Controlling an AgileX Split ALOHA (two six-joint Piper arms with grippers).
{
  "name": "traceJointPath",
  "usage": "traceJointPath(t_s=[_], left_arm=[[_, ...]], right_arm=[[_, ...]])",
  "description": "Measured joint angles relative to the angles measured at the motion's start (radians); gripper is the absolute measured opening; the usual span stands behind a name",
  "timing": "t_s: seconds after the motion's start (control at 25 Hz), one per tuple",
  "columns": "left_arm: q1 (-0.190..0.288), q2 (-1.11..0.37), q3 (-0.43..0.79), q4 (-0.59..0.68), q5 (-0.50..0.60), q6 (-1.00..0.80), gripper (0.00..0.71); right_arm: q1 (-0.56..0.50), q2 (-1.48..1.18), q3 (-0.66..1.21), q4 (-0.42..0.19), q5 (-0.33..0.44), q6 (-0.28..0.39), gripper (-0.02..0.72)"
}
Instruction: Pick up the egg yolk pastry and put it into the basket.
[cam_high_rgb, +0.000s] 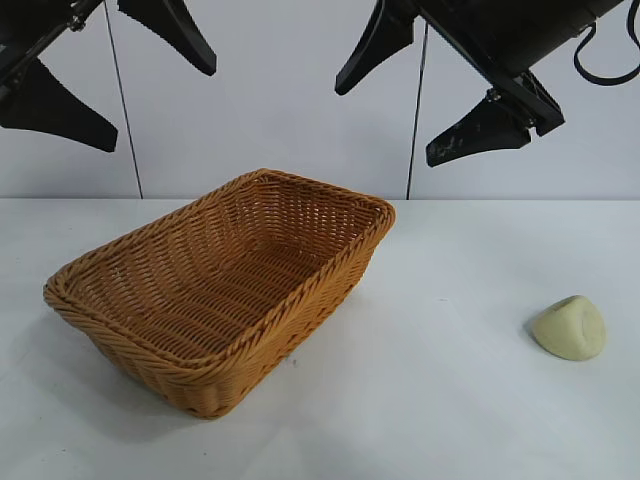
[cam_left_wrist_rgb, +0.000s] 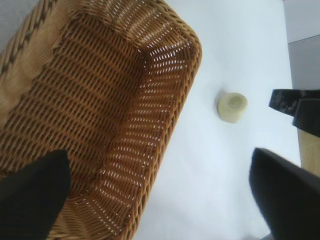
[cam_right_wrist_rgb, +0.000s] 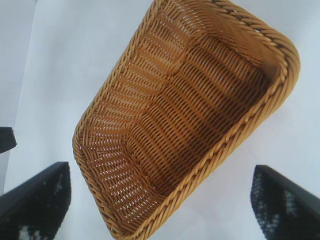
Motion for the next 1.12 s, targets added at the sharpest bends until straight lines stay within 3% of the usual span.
traceJointPath(t_s=[0.24,0.44,0.64,0.88,1.12], left_arm=[[0.03,-0.007,0.0,0.003,0.027,-0.008,0.695],[0.045,-0.049,0.009,0.104,0.109,-0.074,0.695],[0.037,-0.152,0.113,0.163,0.112,-0.184,0.695],[-0.068,-0.244,0.247,0.193,0.058,-0.39,0.695],[-0.177,-0.197,0.259,0.386,-0.041,-0.772,0.695]], right_arm=[[0.0,0.0,0.0,0.0,0.0,0.0,0.695],[0.0,0.0,0.0,0.0,0.0,0.0,0.695],[0.0,0.0,0.0,0.0,0.0,0.0,0.695],[0.0,0.0,0.0,0.0,0.0,0.0,0.695],[0.0,0.0,0.0,0.0,0.0,0.0,0.695]])
